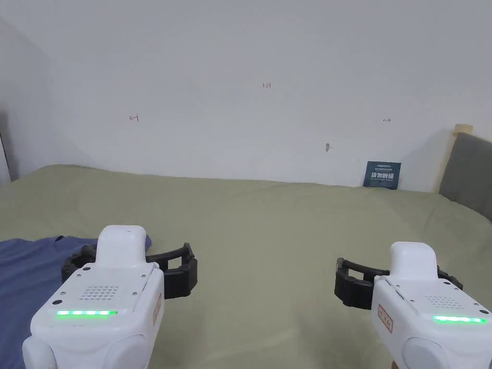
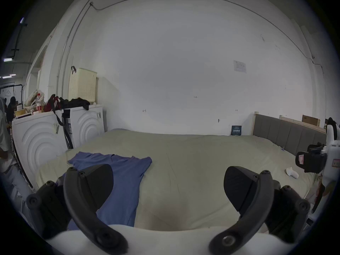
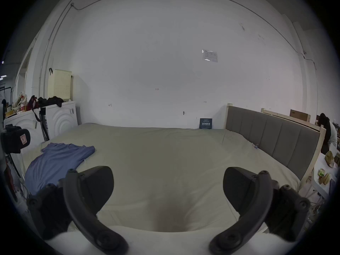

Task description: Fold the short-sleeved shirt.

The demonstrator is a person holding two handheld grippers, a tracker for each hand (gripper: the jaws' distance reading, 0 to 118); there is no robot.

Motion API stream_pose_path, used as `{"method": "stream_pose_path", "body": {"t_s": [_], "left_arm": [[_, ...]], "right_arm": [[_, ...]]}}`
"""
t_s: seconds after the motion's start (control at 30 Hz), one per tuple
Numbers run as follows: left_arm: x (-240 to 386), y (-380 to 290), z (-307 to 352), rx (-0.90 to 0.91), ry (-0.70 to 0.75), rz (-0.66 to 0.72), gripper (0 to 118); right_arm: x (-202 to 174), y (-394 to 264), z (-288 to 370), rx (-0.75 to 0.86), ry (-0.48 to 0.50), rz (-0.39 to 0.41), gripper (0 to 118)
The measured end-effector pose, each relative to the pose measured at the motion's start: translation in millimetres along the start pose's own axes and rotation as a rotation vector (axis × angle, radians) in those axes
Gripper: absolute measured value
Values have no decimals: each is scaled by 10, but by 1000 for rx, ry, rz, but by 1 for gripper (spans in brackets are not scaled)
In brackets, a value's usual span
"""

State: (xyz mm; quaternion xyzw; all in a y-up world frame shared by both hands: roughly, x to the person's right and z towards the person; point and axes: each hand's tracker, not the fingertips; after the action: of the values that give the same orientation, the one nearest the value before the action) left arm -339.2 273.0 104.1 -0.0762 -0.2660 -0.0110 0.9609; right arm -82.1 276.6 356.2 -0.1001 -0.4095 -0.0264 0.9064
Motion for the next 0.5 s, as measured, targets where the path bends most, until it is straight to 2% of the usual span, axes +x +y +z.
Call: {"method": "stream_pose_path", "body": {"t_s": [0.03, 0.07, 0.1, 0.13, 0.17, 0.23, 0.37, 0.5], "left_arm": [[4, -2, 14, 2, -2, -11, 113], [14, -6, 28, 1, -4, -29, 98], [35, -21, 25, -2, 9, -51, 51], [50, -37, 16, -4, 31, -68, 5], [57, -78, 13, -12, 80, -81, 0], [29, -110, 28, 5, 61, -37, 0], [-44, -137, 42, -39, 65, -10, 0], [-351, -45, 169, -47, 115, -11, 0]], "right_arm": [[1, 6, 12, -8, 3, 3, 108], [0, 7, 24, -20, 8, 11, 85], [-10, 7, 22, -28, -2, 17, 23], [-23, -31, 4, -33, -22, 27, 2], [-19, -54, 36, 0, -71, 23, 2], [-30, -66, 65, -31, 2, 7, 2], [-187, -45, 116, -18, 18, 50, 2], [-511, 35, 116, -8, 115, 50, 2]]}}
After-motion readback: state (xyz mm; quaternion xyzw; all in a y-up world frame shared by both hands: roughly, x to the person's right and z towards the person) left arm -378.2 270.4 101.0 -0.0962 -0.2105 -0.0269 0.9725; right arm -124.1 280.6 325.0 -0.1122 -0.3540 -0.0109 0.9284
